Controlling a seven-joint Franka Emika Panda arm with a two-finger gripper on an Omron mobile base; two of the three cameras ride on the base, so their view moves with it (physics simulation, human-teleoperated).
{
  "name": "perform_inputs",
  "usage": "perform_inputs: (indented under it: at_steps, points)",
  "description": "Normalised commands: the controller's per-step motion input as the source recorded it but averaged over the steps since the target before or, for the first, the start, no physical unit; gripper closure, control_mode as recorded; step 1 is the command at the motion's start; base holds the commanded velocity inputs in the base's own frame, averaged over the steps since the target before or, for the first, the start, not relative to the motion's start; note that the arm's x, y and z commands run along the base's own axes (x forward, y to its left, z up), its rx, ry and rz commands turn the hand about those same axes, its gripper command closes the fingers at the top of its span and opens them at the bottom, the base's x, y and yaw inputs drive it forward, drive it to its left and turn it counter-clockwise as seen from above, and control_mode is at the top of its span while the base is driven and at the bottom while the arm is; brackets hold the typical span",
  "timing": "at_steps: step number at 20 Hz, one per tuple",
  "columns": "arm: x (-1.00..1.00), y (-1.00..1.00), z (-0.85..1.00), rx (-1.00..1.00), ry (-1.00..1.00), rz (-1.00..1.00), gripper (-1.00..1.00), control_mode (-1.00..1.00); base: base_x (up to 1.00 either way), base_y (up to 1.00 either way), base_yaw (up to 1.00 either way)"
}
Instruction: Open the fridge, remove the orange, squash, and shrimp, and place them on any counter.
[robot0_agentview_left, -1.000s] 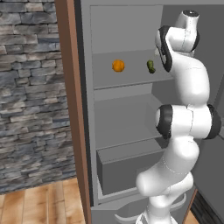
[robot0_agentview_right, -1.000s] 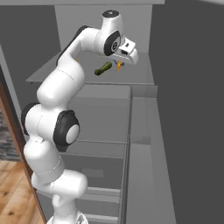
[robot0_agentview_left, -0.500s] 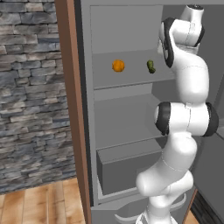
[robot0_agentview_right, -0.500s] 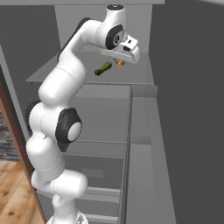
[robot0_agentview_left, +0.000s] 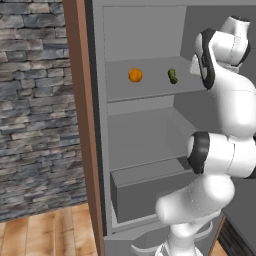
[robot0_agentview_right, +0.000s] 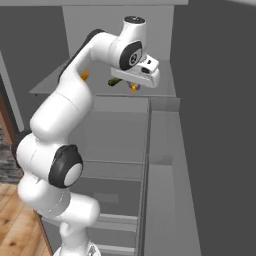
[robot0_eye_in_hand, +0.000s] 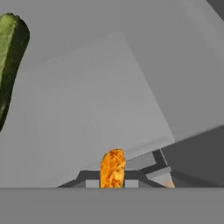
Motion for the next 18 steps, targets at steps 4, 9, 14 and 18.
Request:
perform_inputs:
  at_steps: [4, 9, 14, 18]
  points:
    - [-1.0, 0.38, 0.11, 0.0, -0.02, 0.05, 1.0, -1.0, 0.0, 0.0, 0.0]
    - [-1.0, 0.51, 0.01, -0.03, 0.0, 0.06, 1.0, -1.0, 0.0, 0.0, 0.0]
    - [-0.89, 0.44, 0.02, -0.02, 0.0, 0.06, 1.0, -1.0, 0.0, 0.0, 0.0]
    - [-0.68, 0.36, 0.09, -0.04, 0.0, 0.14, 1.0, -1.0, 0.0, 0.0, 0.0]
